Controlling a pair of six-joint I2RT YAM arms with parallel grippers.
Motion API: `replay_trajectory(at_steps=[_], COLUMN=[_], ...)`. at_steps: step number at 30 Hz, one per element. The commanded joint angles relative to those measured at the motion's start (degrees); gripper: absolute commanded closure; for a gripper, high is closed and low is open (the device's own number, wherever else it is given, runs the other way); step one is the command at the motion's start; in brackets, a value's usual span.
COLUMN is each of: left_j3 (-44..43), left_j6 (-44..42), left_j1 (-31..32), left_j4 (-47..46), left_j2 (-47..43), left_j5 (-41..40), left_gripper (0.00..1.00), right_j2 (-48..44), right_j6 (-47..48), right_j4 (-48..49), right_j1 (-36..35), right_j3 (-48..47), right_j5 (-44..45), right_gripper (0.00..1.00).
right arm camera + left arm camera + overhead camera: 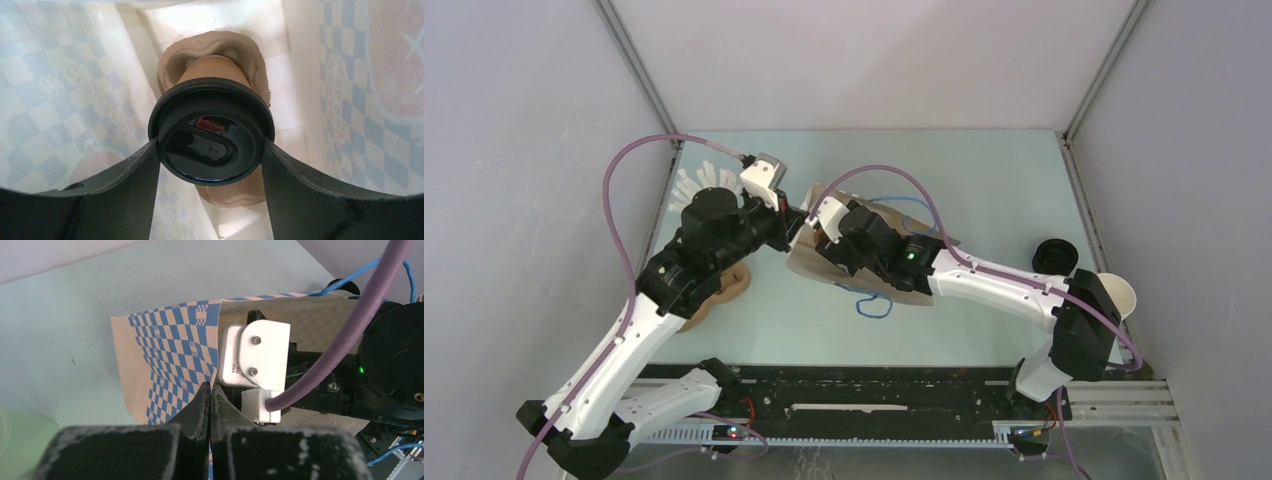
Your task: Pack the takeout coffee
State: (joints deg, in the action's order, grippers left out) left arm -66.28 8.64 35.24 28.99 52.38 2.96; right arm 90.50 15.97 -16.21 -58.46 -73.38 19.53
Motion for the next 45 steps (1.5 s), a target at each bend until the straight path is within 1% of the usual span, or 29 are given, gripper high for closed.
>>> replay_trajectory(at_steps=[1, 5, 15, 18, 24, 30, 32, 35, 39, 42, 45], left_j3=[0.4, 0.7, 0.5, 0.0, -2.1, -3.0, -3.4, -5.0, -8.6, -10.6, -11.6], left_j6=[-1.4, -1.4, -1.1, 0.1, 5.1, 9.5, 10.6, 12.6, 13.4, 13.8, 13.9], left_j1=[0.3, 0.3, 0.3, 0.3, 0.2, 0.3, 0.3, 0.3, 0.3, 0.3, 0.3], left_j4=[-2.3, -2.4, -1.7, -1.2, 2.9, 6.6, 7.7, 11.6, 18.8, 22.8, 25.1], left_j2=[-1.8, -1.9, -2.3, -2.1, 0.1, 0.3, 0.4, 1.7, 4.9, 6.6, 6.9], left_j5=[0.3, 0.0, 0.4, 0.7, 0.4, -2.5, -2.8, -6.7, -10.4, -12.8, -15.5], left_gripper=[1.0, 1.0, 1.0, 1.0, 1.0, 1.0, 1.0, 1.0, 1.0, 0.99, 0.94], right_j2=[-1.9, -2.2, 0.5, 1.1, 2.2, 3.4, 4.7, 8.1, 13.5, 16.3, 18.9], right_j6=[-1.2, -1.1, 0.3, 0.7, 0.9, 1.5, 2.3, 3.9, 4.9, 5.7, 6.3], right_j4=[-0.7, -0.7, 3.1, 2.6, -3.1, -8.5, -10.5, -15.0, -21.0, -23.2, -25.4], right_j1=[0.3, 0.0, 0.4, 0.5, 0.7, 1.2, 1.8, 3.0, 3.7, 4.3, 4.5], right_j3=[1.1, 1.1, 1.1, 0.9, -0.7, -2.6, -4.2, -7.6, -13.7, -16.7, -19.2], right_j5=[1.3, 3.2, 3.1, 2.6, -1.3, -7.5, -11.2, -16.9, -20.2, -23.5, -25.2], right_gripper=[0.89, 0.89, 0.89, 0.89, 0.89, 0.89, 0.88, 0.88, 0.87, 0.87, 0.86])
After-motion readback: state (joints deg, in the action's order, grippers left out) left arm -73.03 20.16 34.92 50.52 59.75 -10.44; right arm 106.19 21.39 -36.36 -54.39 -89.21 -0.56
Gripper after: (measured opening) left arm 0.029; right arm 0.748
